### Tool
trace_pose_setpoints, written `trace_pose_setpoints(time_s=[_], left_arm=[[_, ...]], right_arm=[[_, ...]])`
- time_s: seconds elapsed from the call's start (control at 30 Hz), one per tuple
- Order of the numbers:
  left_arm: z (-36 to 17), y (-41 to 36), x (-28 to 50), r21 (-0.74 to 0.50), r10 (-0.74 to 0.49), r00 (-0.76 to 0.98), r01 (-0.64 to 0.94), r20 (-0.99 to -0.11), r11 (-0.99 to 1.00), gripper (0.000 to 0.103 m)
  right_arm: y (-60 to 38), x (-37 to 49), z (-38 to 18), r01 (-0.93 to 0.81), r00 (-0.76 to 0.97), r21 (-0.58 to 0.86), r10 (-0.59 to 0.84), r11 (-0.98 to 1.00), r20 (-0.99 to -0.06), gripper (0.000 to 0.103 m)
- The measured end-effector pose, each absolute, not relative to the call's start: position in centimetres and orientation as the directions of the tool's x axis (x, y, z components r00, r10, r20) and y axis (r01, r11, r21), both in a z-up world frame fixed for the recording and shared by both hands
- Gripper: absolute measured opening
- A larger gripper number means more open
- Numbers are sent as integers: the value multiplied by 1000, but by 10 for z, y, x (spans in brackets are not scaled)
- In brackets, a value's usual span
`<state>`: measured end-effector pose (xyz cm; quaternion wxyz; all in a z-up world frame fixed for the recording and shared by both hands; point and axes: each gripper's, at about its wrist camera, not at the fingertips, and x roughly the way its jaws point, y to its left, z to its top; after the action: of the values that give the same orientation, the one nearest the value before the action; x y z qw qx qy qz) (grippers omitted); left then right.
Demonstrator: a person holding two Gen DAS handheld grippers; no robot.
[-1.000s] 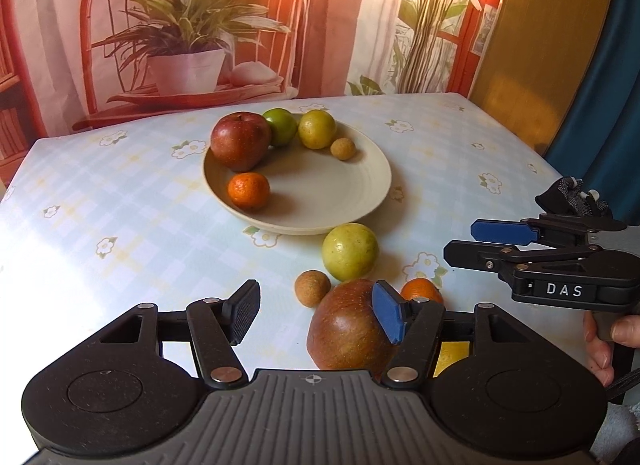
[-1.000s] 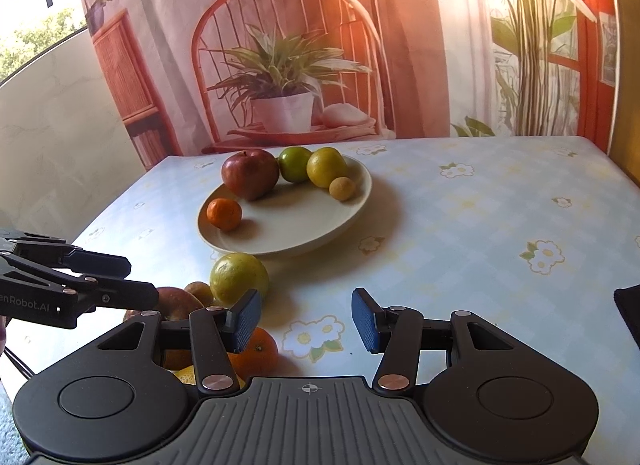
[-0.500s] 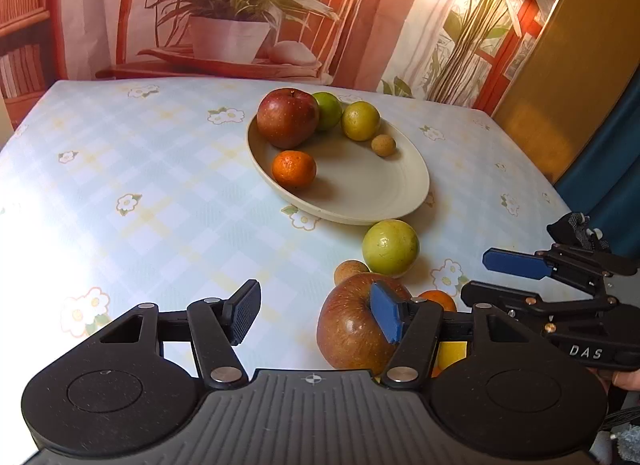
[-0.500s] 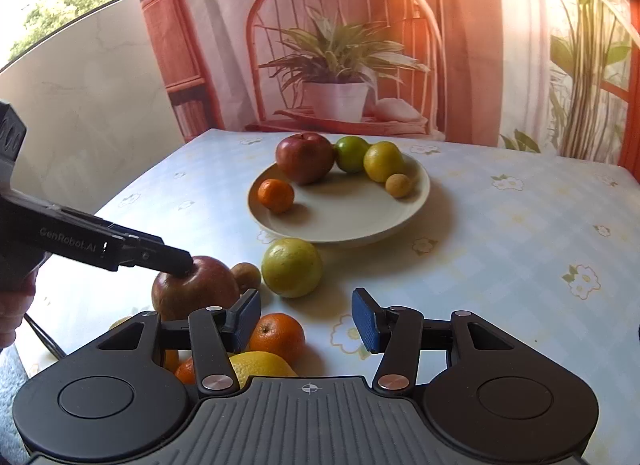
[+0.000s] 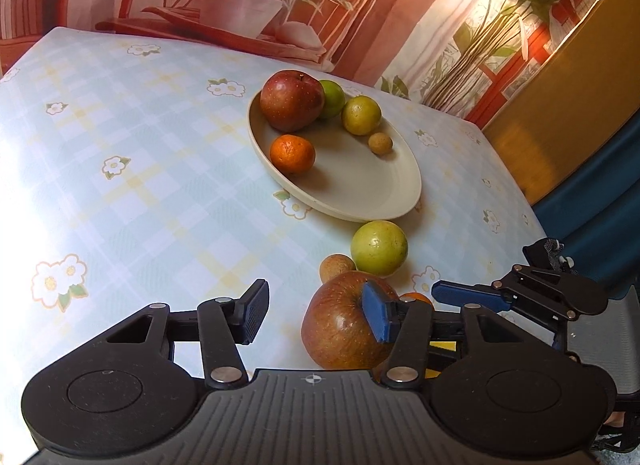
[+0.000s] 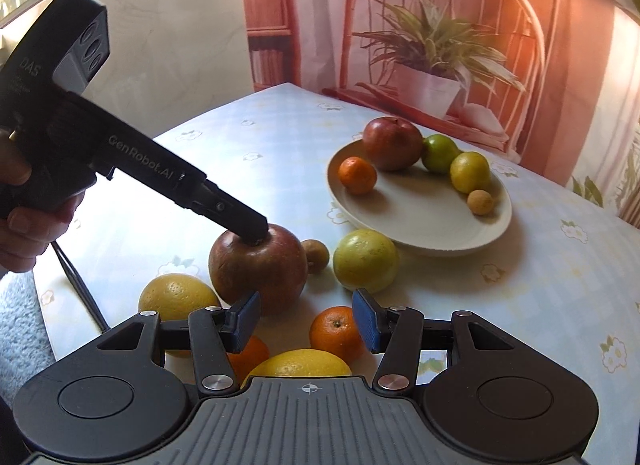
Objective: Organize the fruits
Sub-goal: 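Close the left gripper around the dull red apple and lift it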
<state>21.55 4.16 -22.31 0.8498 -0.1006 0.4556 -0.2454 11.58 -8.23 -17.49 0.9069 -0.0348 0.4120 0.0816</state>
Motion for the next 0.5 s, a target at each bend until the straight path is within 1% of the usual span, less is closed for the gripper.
trace_pose_setpoints(time_s=[0.27, 0.5], left_arm=[[-227, 41, 219, -426, -531, 449, 319, -719, 847, 54], [-229, 39, 221, -446, -545, 439, 316, -714, 838, 53]], right_arm=[[-66, 125, -182, -266, 595, -24, 145, 964, -790, 48], [-62, 133, -186, -292, 577, -12, 166, 956, -800, 48]])
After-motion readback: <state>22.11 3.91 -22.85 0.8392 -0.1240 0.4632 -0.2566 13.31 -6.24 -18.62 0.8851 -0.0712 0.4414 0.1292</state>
